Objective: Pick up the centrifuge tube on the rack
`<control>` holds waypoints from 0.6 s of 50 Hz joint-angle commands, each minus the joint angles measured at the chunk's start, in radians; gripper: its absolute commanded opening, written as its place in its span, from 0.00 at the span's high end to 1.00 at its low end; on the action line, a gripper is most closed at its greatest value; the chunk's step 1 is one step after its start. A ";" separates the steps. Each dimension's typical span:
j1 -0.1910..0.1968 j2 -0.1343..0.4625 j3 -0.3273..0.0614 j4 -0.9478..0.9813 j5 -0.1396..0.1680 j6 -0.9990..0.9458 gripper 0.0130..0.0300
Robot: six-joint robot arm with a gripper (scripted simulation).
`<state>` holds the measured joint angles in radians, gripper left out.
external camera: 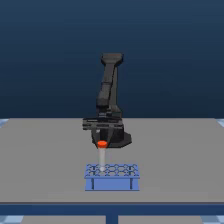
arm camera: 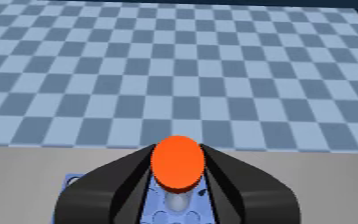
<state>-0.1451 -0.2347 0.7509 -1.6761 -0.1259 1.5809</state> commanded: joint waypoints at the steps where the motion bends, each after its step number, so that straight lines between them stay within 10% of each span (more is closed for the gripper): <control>1: 0.000 -0.006 -0.007 -0.097 -0.001 0.121 1.00; 30: 0.000 -0.035 -0.043 -0.521 -0.028 0.548 1.00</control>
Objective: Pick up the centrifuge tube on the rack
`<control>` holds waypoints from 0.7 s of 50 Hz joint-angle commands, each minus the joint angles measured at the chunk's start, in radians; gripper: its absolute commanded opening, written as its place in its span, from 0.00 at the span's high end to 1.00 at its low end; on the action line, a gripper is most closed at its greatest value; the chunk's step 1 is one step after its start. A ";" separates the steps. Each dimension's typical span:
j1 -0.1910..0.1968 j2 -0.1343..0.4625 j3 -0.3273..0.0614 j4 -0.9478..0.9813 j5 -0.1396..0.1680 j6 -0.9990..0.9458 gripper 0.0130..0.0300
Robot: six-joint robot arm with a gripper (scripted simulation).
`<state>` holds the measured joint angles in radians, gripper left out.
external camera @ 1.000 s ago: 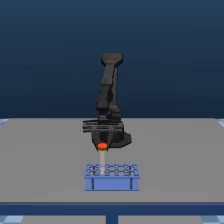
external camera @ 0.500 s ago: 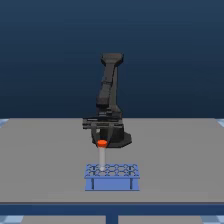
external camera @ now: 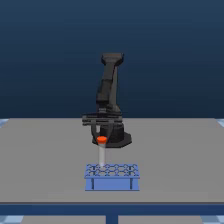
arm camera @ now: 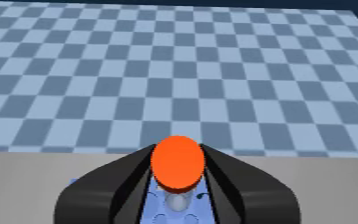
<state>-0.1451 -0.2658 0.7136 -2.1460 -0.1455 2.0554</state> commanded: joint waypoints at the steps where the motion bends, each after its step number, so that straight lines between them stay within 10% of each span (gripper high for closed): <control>1: 0.000 -0.006 -0.009 -0.082 -0.012 0.106 1.00; 35: 0.000 -0.029 -0.045 -0.317 -0.054 0.344 1.00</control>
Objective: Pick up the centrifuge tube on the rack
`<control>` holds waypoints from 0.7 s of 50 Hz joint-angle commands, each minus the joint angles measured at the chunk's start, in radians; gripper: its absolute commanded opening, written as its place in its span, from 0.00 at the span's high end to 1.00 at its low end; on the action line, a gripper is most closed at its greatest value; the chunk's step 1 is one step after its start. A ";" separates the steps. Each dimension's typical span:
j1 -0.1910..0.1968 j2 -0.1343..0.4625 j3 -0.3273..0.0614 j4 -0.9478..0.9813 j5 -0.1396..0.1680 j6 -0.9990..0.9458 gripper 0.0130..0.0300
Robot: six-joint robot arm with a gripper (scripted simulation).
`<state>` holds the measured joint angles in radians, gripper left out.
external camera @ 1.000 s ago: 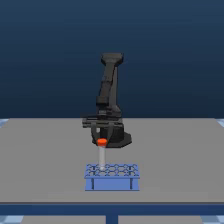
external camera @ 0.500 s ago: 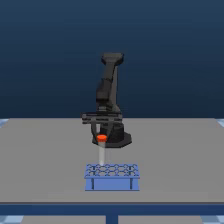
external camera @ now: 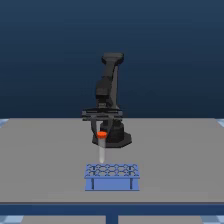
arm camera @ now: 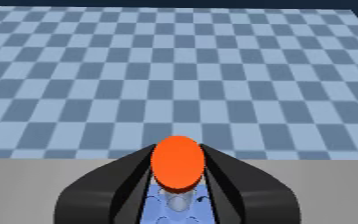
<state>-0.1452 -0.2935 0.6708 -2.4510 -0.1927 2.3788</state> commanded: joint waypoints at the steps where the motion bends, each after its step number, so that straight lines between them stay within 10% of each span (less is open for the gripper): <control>1: 0.000 -0.002 -0.004 -0.016 -0.008 0.025 1.00; 35: 0.000 -0.002 -0.004 -0.020 -0.009 0.029 1.00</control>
